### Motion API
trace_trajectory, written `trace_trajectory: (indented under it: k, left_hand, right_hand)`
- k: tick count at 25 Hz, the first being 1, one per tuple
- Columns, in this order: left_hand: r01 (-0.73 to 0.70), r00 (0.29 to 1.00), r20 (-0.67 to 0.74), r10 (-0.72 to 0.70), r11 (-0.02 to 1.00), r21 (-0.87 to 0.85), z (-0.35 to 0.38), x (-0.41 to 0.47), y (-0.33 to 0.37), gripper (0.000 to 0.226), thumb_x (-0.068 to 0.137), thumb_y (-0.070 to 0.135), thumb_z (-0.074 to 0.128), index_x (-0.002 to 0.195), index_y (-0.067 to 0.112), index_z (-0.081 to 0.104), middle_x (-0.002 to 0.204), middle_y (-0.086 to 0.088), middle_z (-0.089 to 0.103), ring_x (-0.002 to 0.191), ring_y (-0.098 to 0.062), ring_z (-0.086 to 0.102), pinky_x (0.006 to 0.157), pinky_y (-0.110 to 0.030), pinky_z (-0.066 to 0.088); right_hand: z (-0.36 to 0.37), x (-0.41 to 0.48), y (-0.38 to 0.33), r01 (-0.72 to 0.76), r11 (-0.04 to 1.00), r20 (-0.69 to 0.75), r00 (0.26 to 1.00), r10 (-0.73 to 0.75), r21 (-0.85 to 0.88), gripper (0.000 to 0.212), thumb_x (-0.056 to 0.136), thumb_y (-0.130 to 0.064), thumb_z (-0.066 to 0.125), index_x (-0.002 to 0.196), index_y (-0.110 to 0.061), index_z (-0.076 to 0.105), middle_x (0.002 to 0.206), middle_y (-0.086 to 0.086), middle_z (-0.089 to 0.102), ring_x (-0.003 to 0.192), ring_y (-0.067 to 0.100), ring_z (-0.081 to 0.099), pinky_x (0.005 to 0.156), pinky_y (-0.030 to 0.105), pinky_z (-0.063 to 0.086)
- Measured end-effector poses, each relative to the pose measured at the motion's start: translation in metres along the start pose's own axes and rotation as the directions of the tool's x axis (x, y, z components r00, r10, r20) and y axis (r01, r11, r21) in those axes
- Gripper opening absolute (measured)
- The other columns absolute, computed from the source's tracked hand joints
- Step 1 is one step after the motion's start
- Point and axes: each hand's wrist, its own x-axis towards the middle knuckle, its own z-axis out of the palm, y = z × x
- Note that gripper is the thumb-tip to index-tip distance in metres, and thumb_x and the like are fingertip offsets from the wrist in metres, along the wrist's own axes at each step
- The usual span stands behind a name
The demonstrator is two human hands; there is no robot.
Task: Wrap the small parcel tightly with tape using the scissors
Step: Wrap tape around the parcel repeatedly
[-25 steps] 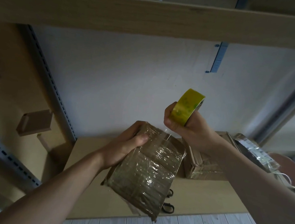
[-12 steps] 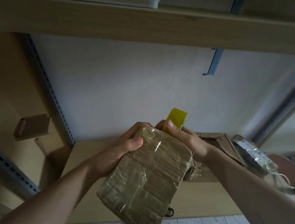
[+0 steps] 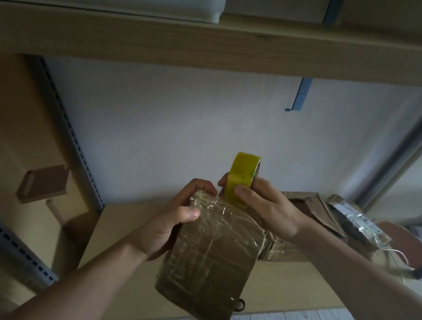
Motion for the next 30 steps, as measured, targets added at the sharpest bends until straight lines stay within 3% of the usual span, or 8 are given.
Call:
trace_trajectory:
  k: [4,9,11,14,19,23,27,30]
  left_hand:
    - [-0.097,0.993,-0.037,0.109,0.963,0.251,0.003,0.005,0.001,0.107,0.056,0.015,0.090,0.145,0.025,0.031,0.116,-0.014,0.066,0.105,-0.034,0.067,0.086,-0.042,0.055]
    - [0.033,0.907,-0.368,0.204,0.837,0.546,0.007,0.009,-0.003,0.085,0.057,0.052,0.085,0.133,0.036,0.052,0.125,0.010,0.064,0.116,-0.010,0.061,0.087,-0.025,0.054]
    - [-0.002,0.937,-0.310,0.159,0.892,0.452,0.020,0.009,-0.006,0.076,0.069,0.044,0.085,0.136,0.029,0.051,0.124,0.006,0.068,0.117,-0.014,0.064,0.092,-0.027,0.054]
    - [-0.065,0.931,-0.338,0.142,0.971,0.229,0.040,0.009,-0.006,0.096,0.059,0.014,0.093,0.138,0.023,0.041,0.120,-0.002,0.069,0.110,-0.017,0.068,0.083,-0.029,0.057]
    - [-0.147,0.829,-0.539,0.151,0.988,0.051,0.040,0.015,-0.001,0.073,0.071,0.067,0.073,0.128,0.023,0.060,0.118,-0.006,0.071,0.111,-0.027,0.068,0.090,-0.058,0.056]
    - [-0.159,0.762,-0.638,0.113,0.987,-0.014,0.031,0.025,-0.006,0.037,0.085,0.040,0.073,0.106,0.009,0.070,0.100,-0.014,0.074,0.095,-0.030,0.070,0.086,-0.051,0.056]
    - [-0.042,0.882,-0.463,0.089,0.993,0.110,0.012,0.021,0.010,0.053,0.071,0.050,0.077,0.109,0.015,0.067,0.093,-0.008,0.071,0.080,-0.022,0.067,0.066,-0.042,0.055]
    - [-0.158,0.837,-0.529,0.139,0.987,0.010,0.020,0.027,0.008,0.050,0.082,0.035,0.077,0.119,0.006,0.061,0.094,-0.008,0.073,0.082,-0.021,0.068,0.068,-0.037,0.055]
  right_hand:
    - [0.016,-0.003,-0.002,0.057,0.987,-0.079,0.996,-0.045,0.152,0.023,0.095,-0.030,0.057,0.118,-0.031,0.057,0.099,0.005,0.065,0.094,0.023,0.067,0.084,0.037,0.056]
    - [0.022,0.002,0.004,0.118,0.939,-0.389,0.888,-0.245,-0.322,0.018,0.099,-0.024,0.058,0.115,-0.032,0.054,0.103,-0.021,0.060,0.101,0.003,0.059,0.090,0.034,0.050]
    - [0.028,0.003,0.006,0.125,0.872,-0.410,0.845,-0.343,-0.473,0.020,0.098,-0.023,0.058,0.118,-0.027,0.056,0.110,-0.016,0.059,0.106,0.002,0.055,0.094,0.032,0.049]
    - [0.043,0.007,0.006,0.121,0.817,-0.390,0.833,-0.392,-0.563,0.026,0.096,-0.030,0.056,0.121,-0.020,0.058,0.114,-0.005,0.059,0.108,0.014,0.056,0.091,0.040,0.051]
    - [0.053,0.004,-0.003,0.252,0.853,-0.320,0.848,-0.423,-0.457,0.014,0.098,-0.029,0.054,0.111,-0.024,0.059,0.112,-0.009,0.062,0.107,0.013,0.058,0.089,0.035,0.049]
    - [0.066,0.006,0.003,0.231,0.860,-0.209,0.911,-0.355,-0.455,0.022,0.098,-0.035,0.050,0.089,-0.016,0.058,0.092,-0.004,0.058,0.094,0.021,0.055,0.081,0.044,0.046]
    - [0.061,0.007,0.006,0.290,0.837,-0.237,0.870,-0.433,-0.463,0.012,0.099,-0.025,0.051,0.097,-0.017,0.060,0.095,0.000,0.060,0.095,0.026,0.056,0.077,0.047,0.047]
    - [0.056,0.009,0.000,0.412,0.697,-0.120,0.807,-0.578,-0.587,0.008,0.098,-0.014,0.055,0.102,-0.012,0.061,0.098,0.004,0.059,0.090,0.030,0.056,0.074,0.048,0.046]
